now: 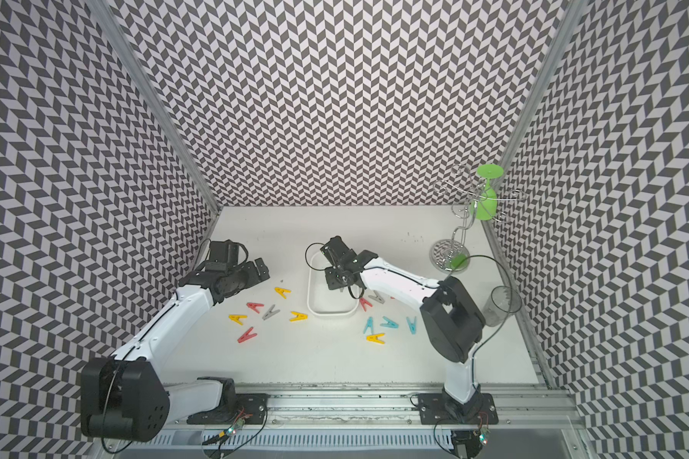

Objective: Put the clothespins into the storage box
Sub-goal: Place the clothespin in the storage box.

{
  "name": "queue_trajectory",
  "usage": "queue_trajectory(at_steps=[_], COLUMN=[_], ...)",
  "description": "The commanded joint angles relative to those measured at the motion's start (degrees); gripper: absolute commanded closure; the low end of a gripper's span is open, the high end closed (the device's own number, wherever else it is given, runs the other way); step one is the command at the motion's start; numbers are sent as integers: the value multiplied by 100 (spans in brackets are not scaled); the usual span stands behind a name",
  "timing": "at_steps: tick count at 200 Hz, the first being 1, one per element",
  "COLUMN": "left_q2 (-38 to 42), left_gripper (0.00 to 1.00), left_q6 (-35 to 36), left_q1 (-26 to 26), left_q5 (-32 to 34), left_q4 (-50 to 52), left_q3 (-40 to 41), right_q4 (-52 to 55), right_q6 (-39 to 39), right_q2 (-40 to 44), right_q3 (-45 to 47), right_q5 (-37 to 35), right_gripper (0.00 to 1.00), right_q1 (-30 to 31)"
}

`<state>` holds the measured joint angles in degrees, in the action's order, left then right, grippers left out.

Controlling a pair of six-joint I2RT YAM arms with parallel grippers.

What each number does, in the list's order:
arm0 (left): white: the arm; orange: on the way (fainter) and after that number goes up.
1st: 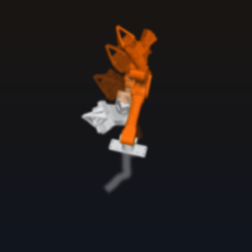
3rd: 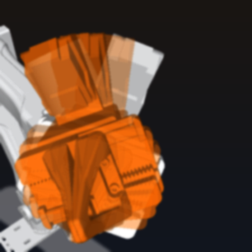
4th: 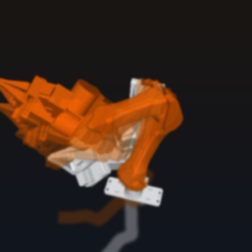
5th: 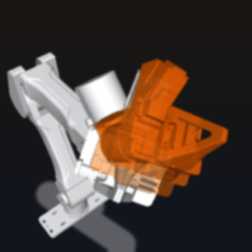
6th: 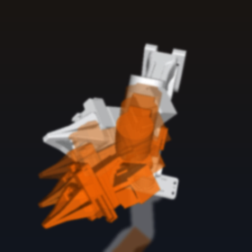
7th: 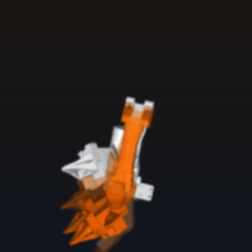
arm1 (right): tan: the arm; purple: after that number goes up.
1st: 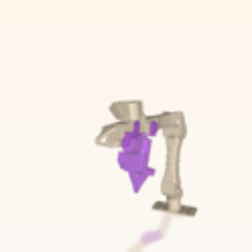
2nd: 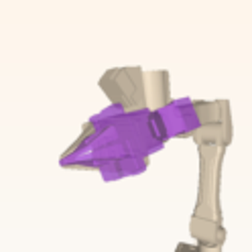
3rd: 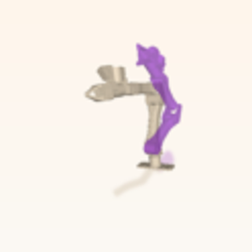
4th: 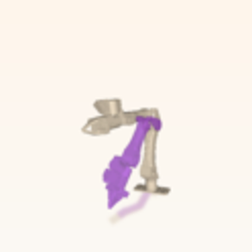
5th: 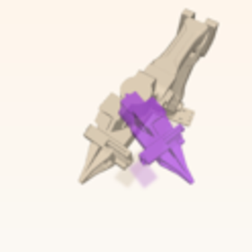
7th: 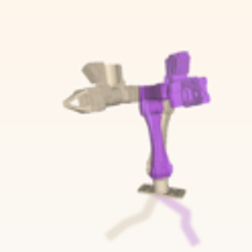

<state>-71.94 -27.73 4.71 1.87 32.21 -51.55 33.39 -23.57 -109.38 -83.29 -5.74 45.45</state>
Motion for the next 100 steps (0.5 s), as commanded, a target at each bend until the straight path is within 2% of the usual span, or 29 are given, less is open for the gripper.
queue_trajectory(at_steps=[1, 100], left_q2=[56, 131], left_gripper=[0, 0], left_q6=[83, 107], left_q1=[-41, -43], left_q5=[15, 50], left_q4=[-17, 40], left_q3=[-127, -160], right_q4=[-178, -482], right_q6=[-24, -15], right_q2=[-313, -1097], right_q3=[39, -105], right_q5=[-25, -293], right_gripper=[90, 89], right_q1=[8, -52])
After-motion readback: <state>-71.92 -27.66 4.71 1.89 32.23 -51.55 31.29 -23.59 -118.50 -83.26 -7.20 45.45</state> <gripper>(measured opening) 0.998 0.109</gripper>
